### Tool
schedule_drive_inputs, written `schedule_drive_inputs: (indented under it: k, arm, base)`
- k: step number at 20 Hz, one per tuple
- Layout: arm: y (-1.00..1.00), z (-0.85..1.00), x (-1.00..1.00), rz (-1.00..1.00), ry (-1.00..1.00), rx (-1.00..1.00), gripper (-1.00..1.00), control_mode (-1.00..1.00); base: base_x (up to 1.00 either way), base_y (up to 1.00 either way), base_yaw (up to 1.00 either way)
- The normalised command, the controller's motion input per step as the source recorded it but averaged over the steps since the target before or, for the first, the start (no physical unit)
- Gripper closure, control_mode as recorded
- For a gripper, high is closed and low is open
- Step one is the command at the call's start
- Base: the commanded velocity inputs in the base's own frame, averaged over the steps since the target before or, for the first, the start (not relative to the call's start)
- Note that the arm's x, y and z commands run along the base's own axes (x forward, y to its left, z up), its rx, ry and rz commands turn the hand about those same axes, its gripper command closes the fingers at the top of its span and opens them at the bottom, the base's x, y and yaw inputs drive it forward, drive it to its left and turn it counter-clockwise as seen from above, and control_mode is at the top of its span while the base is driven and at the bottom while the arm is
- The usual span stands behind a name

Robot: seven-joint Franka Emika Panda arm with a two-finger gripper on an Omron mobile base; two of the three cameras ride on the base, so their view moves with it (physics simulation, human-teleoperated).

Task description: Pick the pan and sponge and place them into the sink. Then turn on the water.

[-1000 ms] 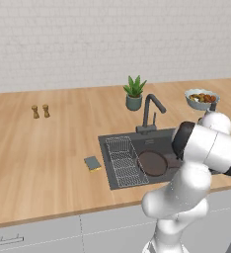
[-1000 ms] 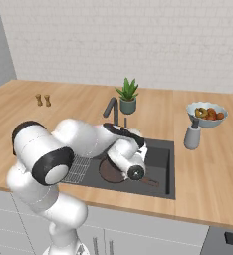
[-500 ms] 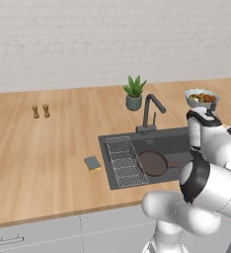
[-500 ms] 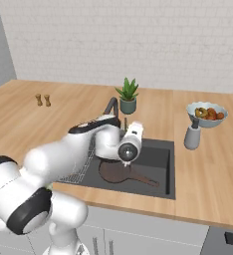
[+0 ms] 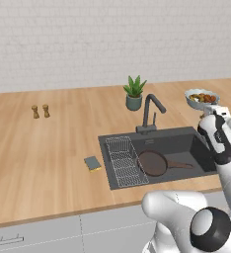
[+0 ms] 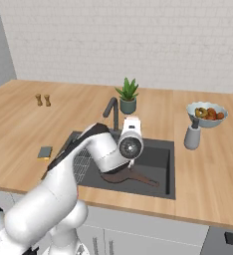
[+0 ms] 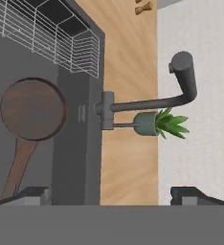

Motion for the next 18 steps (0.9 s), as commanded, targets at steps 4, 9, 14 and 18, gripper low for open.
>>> schedule_drive_inputs:
  k: [4, 9, 14, 18]
  arm:
    - [-0.05, 0.54, -0.26, 0.21, 0.2, -0.23, -1.0, -1.0]
    - [0.1, 0.25, -0.15, 0.3, 0.2, -0.25, -1.0, -1.0]
    - [0.47, 0.0, -0.1, 0.34, 0.02, -0.13, -1.0, -1.0]
    - [0.73, 0.0, -0.01, 0.38, 0.0, -0.11, -1.0, -1.0]
  base:
    - [0.0, 0.0, 0.0]
    - [0.0, 0.0, 0.0]
    - [0.0, 0.0, 0.0]
    - [0.0, 0.0, 0.0]
